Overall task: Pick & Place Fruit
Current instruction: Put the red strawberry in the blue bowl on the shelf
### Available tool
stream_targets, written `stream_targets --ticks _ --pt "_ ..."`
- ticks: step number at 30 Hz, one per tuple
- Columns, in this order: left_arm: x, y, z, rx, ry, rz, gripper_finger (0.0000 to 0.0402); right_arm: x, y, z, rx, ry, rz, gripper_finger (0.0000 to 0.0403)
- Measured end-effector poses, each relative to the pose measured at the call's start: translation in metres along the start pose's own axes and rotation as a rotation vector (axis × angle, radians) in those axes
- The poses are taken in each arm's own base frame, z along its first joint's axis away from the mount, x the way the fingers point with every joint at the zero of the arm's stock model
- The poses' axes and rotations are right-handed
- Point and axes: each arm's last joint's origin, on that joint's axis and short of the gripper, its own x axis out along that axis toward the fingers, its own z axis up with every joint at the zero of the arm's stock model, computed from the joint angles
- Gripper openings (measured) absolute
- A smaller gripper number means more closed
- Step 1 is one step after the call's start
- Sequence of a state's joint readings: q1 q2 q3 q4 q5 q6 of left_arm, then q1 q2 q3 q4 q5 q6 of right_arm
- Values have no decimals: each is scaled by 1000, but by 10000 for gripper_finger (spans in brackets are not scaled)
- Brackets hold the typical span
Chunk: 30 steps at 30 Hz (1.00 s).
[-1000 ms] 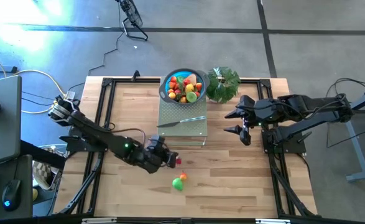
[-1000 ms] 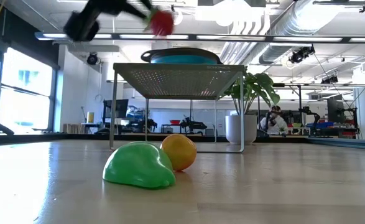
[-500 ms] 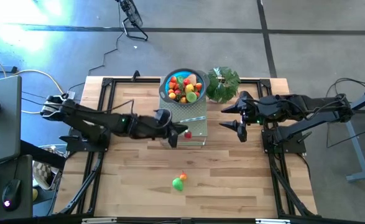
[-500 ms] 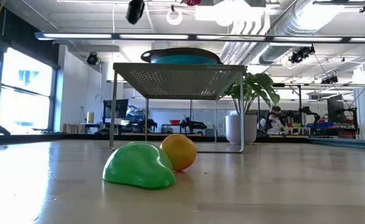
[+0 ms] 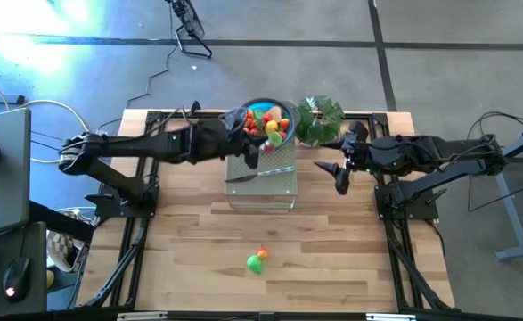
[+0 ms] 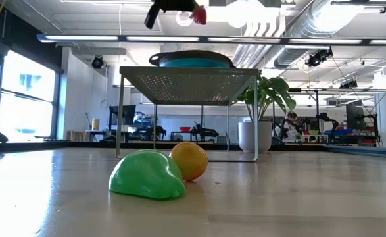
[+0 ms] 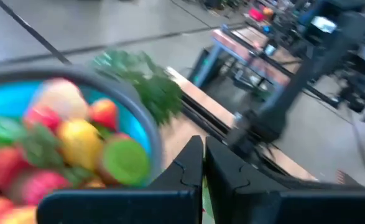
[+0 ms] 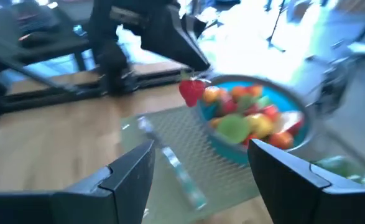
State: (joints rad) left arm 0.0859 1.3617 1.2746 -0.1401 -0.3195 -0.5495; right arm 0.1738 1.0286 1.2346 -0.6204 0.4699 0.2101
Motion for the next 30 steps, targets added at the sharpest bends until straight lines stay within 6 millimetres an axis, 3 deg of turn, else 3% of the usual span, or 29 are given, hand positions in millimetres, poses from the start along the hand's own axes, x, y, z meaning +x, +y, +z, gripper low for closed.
stream_targets --ticks 10,18,24,30 --pt "13 57 34 56 -99 191 0 -1 -5 9 -99 -105 -227 250" --pt "31 93 40 70 -93 314 0 -1 -6 10 -100 -114 -259 250" --pt "48 101 30 74 -57 338 0 -1 -6 10 -100 -114 -259 250" --pt "51 102 29 73 -64 338 9 -1 -6 10 -100 -113 -259 250"
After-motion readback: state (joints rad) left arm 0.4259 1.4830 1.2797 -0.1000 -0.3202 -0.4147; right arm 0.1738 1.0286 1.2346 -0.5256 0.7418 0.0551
